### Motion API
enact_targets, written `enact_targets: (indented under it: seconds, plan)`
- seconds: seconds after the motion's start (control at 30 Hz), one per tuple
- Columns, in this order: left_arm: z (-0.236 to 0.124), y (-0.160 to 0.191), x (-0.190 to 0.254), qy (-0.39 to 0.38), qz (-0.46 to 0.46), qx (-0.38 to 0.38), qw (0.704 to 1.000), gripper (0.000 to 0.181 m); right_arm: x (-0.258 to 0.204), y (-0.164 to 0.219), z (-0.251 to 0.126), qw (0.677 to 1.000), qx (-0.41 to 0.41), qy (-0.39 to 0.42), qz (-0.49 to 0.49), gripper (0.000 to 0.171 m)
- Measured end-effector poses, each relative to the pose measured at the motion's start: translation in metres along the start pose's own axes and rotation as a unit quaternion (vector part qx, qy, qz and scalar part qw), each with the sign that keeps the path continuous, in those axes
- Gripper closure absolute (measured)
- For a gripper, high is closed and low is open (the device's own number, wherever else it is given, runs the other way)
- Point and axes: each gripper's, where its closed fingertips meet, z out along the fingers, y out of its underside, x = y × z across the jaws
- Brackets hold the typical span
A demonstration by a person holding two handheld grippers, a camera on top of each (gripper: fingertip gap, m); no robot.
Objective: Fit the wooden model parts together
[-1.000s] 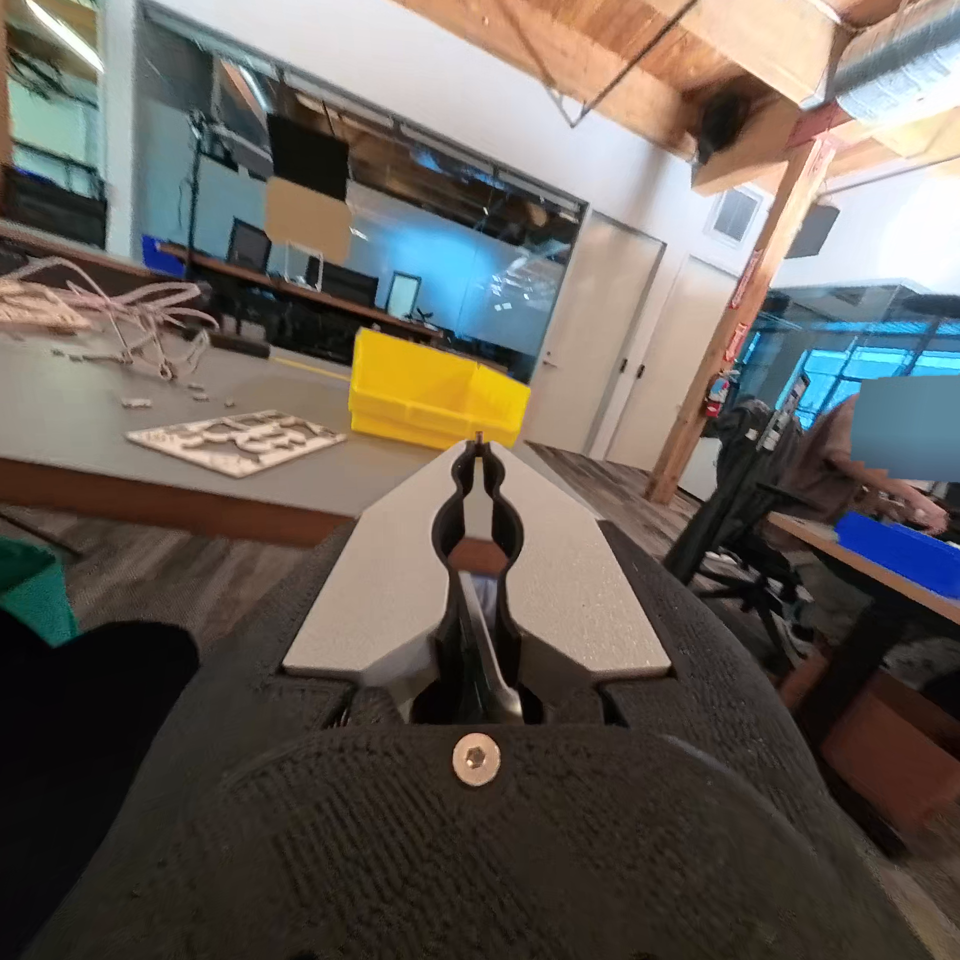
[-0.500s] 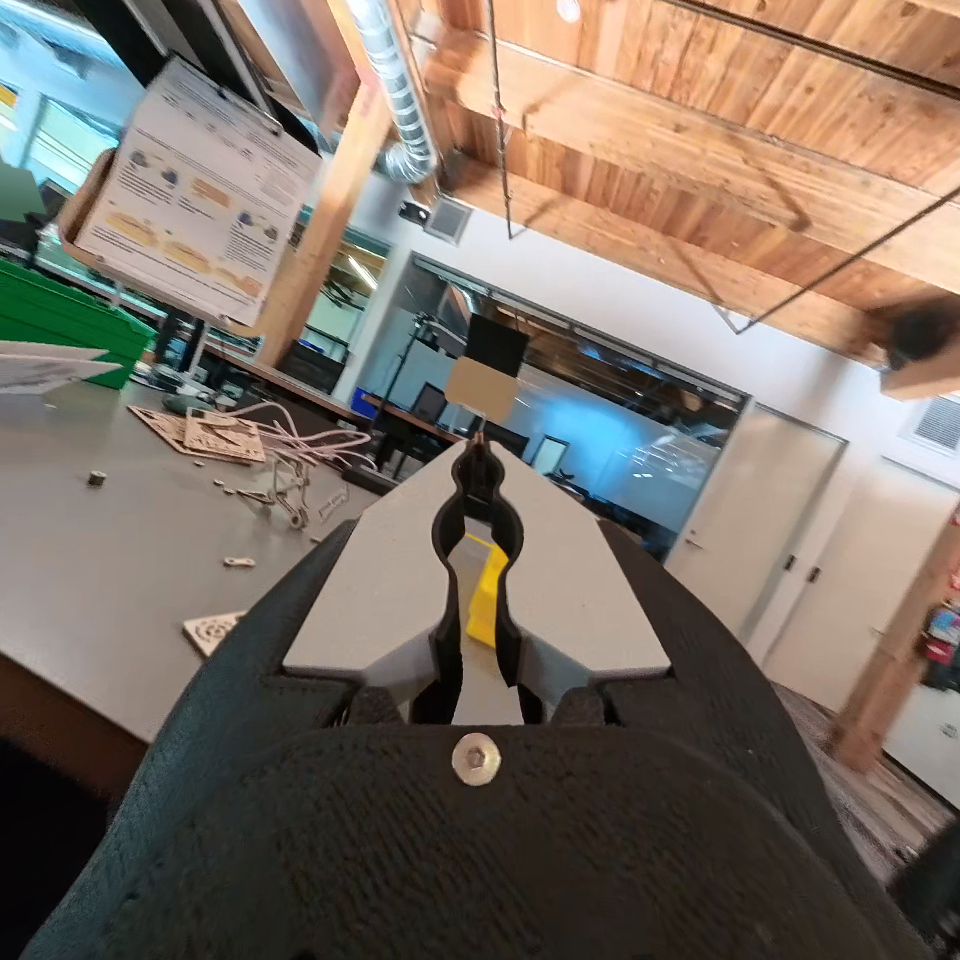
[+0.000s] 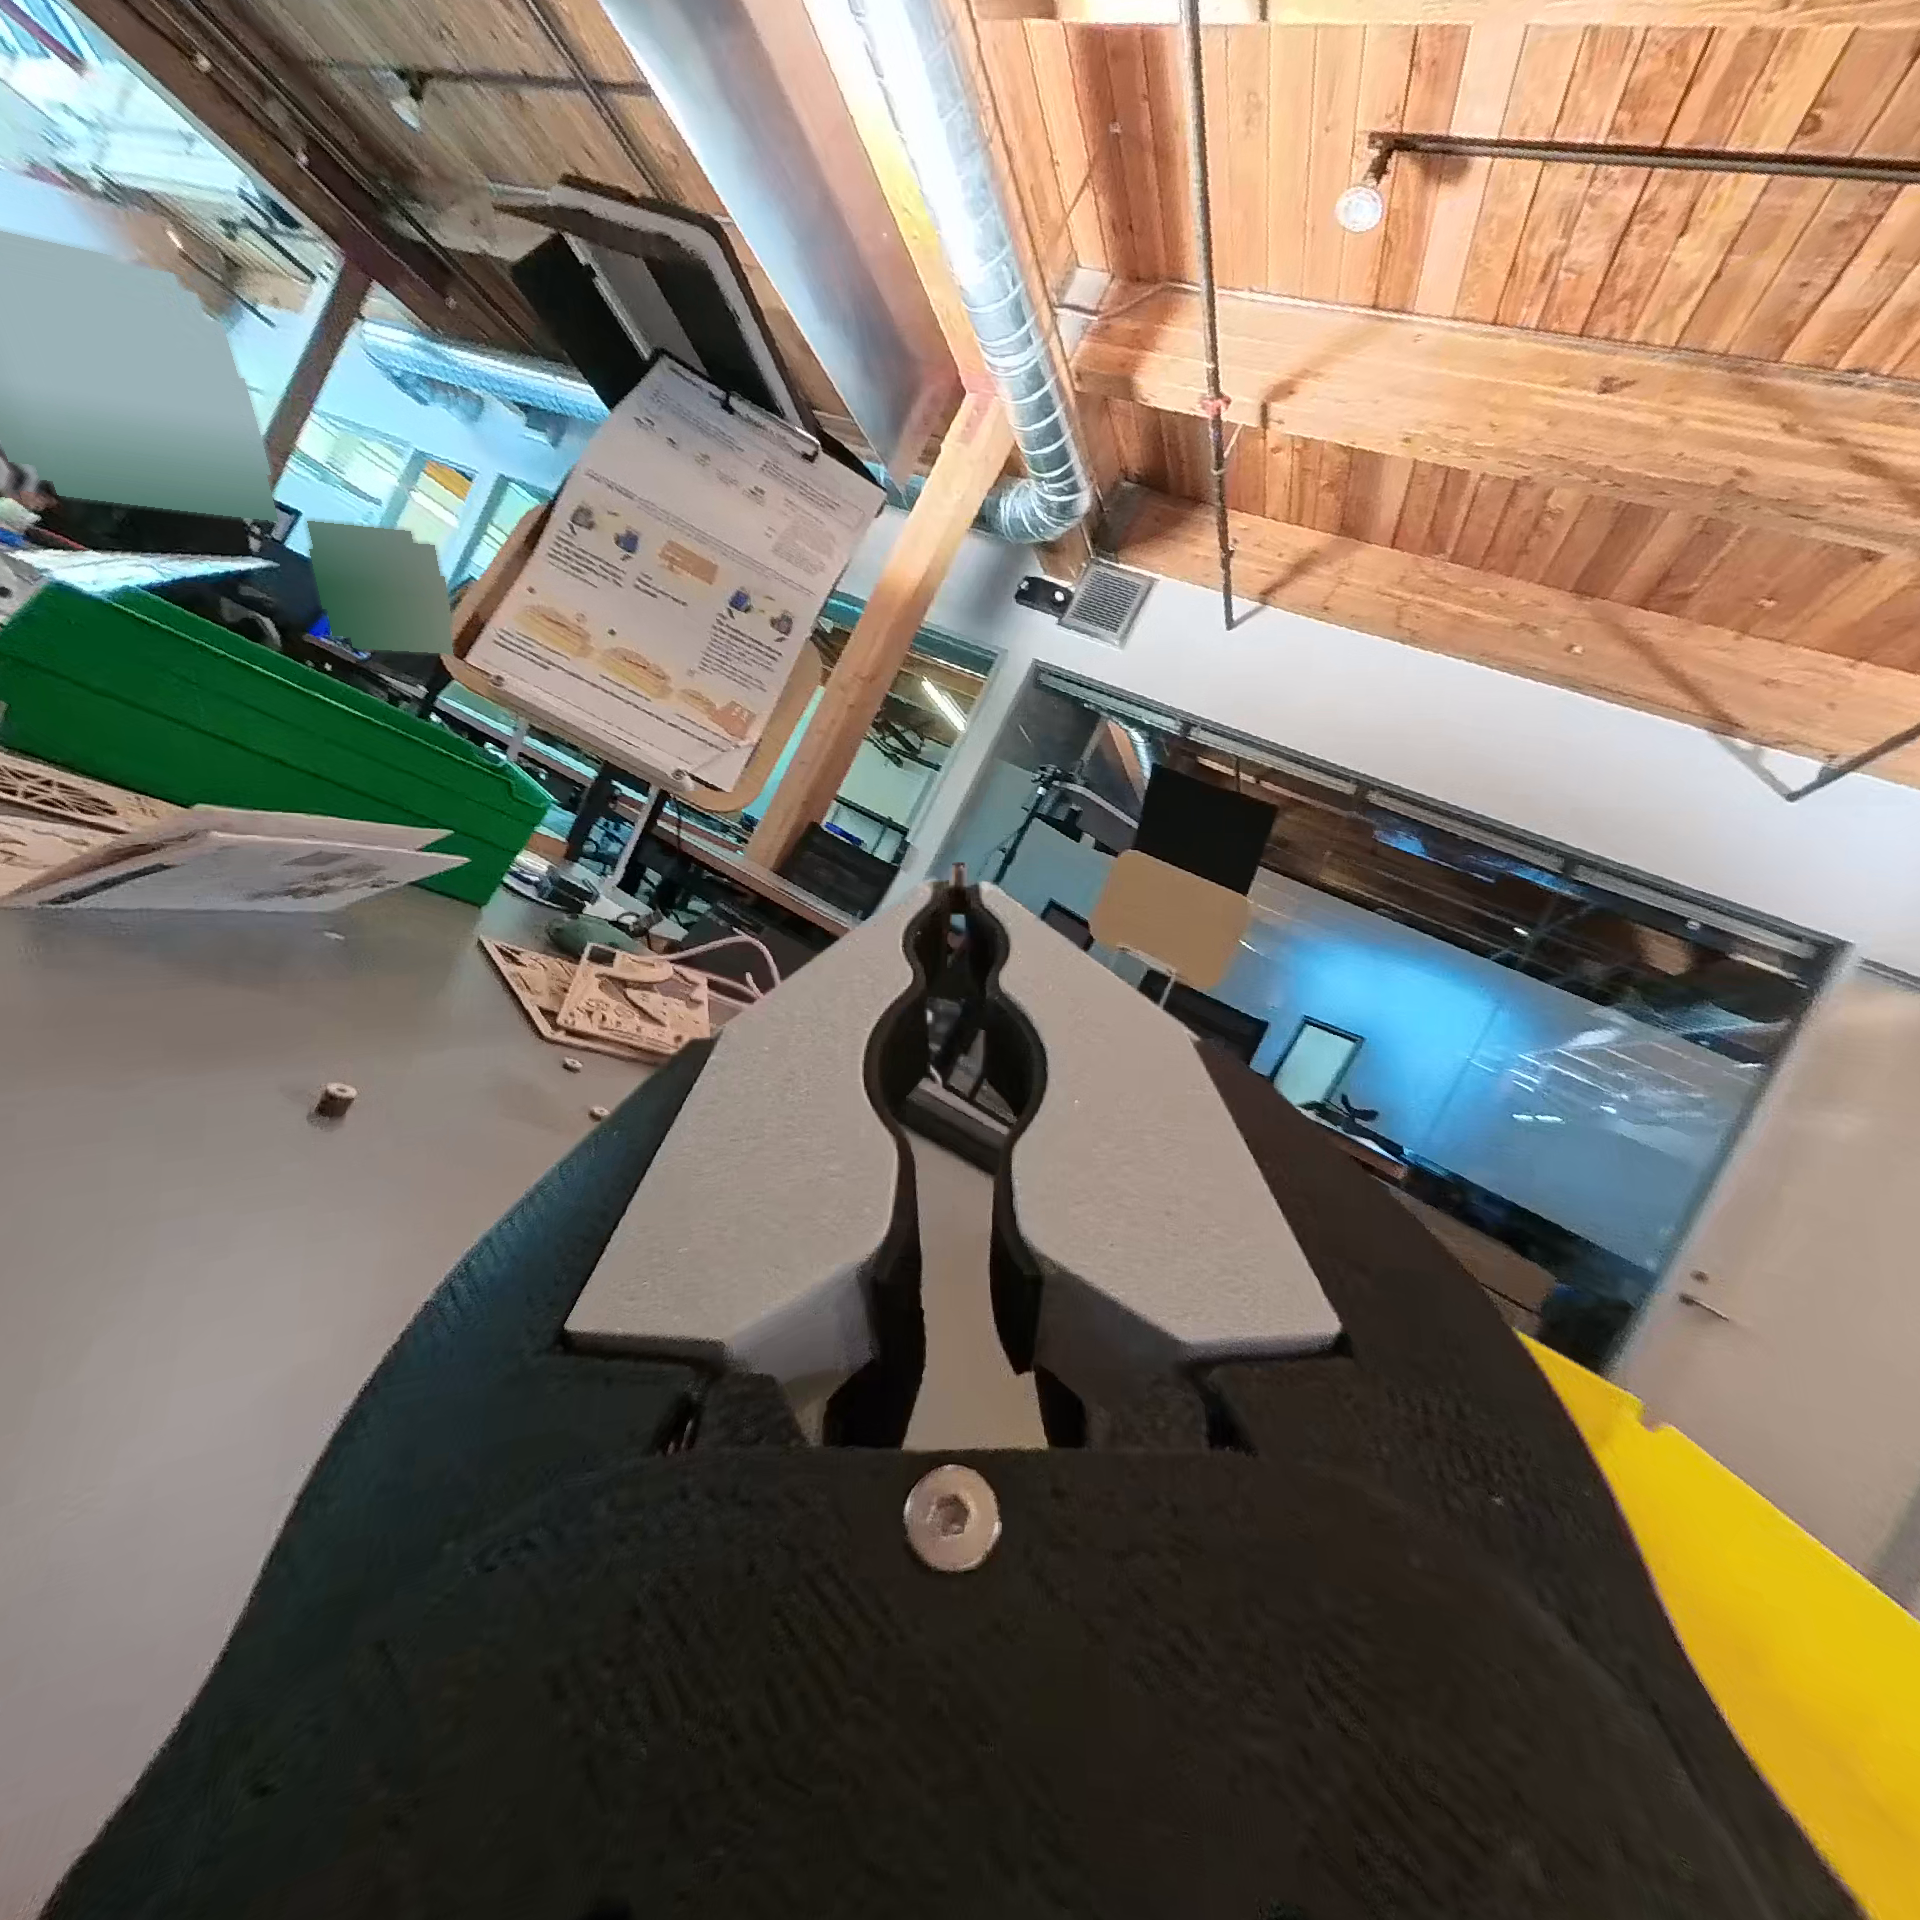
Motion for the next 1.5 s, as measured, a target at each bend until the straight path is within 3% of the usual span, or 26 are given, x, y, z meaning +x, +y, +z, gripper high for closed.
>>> enact_targets:
  seconds: [0.27, 0.5, 0.87, 1.13, 1.33, 1.5]
  plan:
    - [0.019, 0.017, 0.017, 0.041, -0.013, -0.011, 0.999, 0.181, -0.012, -0.003, 0.003, 1.000, 0.003, -0.014, -0.001, 0.171]
    - [0.050, 0.022, 0.047, 0.116, -0.014, 0.001, 0.993, 0.181, -0.007, 0.006, -0.046, 0.997, -0.073, 0.013, -0.036, 0.170]
    - [0.106, 0.005, 0.154, 0.307, -0.004, 0.034, 0.951, 0.181, 0.050, -0.022, -0.182, 0.963, -0.183, 0.166, -0.103, 0.171]
    - [0.114, 0.004, 0.242, 0.423, 0.008, 0.024, 0.906, 0.181, 0.065, -0.040, -0.280, 0.932, -0.261, 0.226, -0.108, 0.170]
    - [0.114, 0.024, 0.319, 0.483, -0.037, 0.033, 0.874, 0.181, 0.072, -0.069, -0.406, 0.874, -0.373, 0.278, -0.138, 0.170]
    - [0.132, 0.069, 0.409, 0.551, -0.067, -0.014, 0.832, 0.181, 0.066, -0.110, -0.498, 0.826, -0.439, 0.318, -0.153, 0.170]
